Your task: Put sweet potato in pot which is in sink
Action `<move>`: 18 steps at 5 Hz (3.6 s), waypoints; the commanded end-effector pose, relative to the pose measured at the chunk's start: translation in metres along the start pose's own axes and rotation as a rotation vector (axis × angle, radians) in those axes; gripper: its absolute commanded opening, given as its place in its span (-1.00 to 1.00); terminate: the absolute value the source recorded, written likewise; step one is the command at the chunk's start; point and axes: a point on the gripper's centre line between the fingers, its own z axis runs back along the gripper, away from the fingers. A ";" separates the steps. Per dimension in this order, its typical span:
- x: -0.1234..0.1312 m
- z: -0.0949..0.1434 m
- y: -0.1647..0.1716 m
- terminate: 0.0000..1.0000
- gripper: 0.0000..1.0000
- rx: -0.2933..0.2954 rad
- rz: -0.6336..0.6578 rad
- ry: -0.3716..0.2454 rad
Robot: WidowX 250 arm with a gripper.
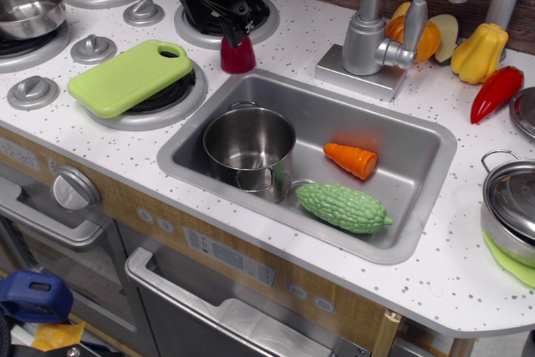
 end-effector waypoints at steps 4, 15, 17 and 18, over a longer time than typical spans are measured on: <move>0.009 -0.023 0.010 -1.00 1.00 -0.028 -0.028 -0.061; -0.005 0.028 -0.064 -1.00 1.00 0.092 0.401 0.113; -0.008 0.027 -0.063 -1.00 1.00 0.079 0.391 0.097; -0.008 0.027 -0.063 -1.00 1.00 0.079 0.391 0.097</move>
